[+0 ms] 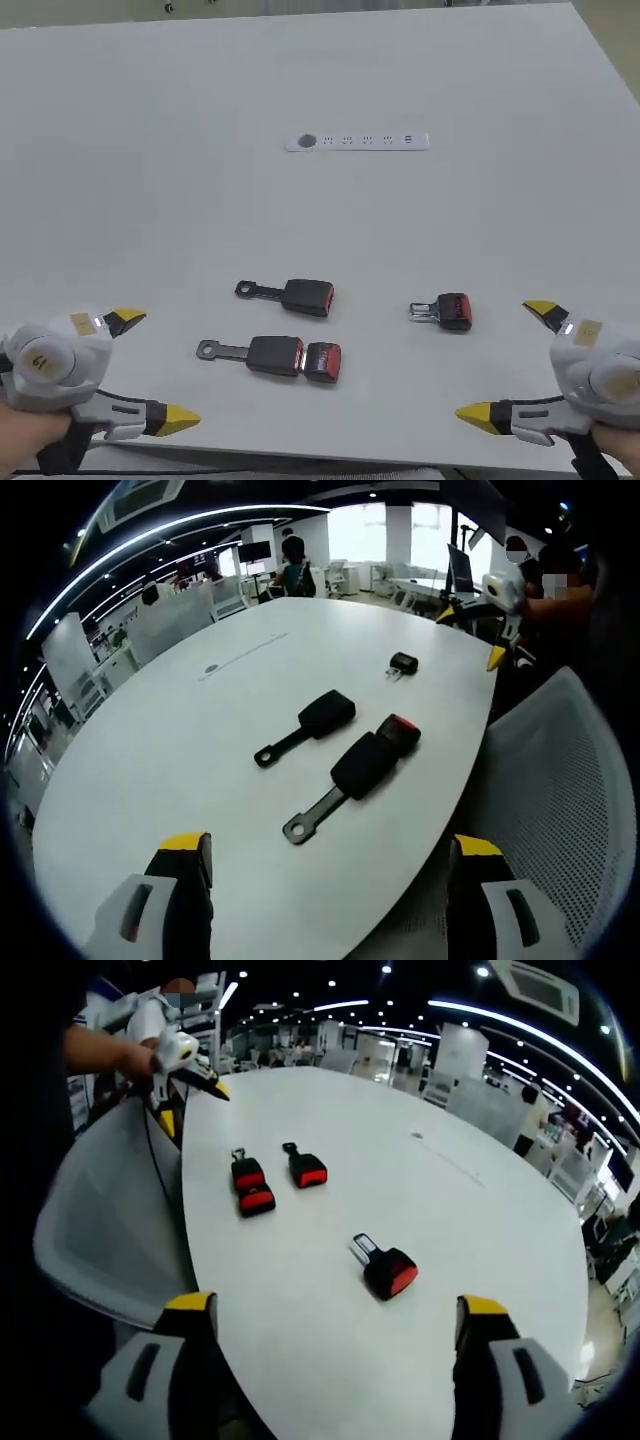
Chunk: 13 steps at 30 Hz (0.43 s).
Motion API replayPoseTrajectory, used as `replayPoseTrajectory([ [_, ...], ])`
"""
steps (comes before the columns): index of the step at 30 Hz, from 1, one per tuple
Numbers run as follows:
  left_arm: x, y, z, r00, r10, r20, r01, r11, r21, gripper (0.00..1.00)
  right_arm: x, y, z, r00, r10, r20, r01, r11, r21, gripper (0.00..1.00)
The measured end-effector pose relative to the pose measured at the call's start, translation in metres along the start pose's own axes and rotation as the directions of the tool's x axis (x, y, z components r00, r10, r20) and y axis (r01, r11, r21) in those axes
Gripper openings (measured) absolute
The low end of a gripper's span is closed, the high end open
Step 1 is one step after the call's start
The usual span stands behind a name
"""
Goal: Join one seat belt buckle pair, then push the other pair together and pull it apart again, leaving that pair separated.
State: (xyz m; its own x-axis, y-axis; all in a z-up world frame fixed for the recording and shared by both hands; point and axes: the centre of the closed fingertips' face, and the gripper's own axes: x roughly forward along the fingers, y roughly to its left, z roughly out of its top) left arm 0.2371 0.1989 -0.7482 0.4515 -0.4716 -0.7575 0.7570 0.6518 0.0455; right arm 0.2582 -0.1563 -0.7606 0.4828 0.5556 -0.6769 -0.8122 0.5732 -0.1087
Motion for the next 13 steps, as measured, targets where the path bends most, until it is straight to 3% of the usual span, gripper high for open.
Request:
replayPoseTrajectory([
  [13, -0.0005, -0.0018, -0.0012, 1.0, 0.002, -0.006, -0.002, 1.0, -0.001, 1.0, 0.0007, 0.0049, 0.0014, 1.0, 0.003, 0.005, -0.003, 1.0, 0.008, 1.0],
])
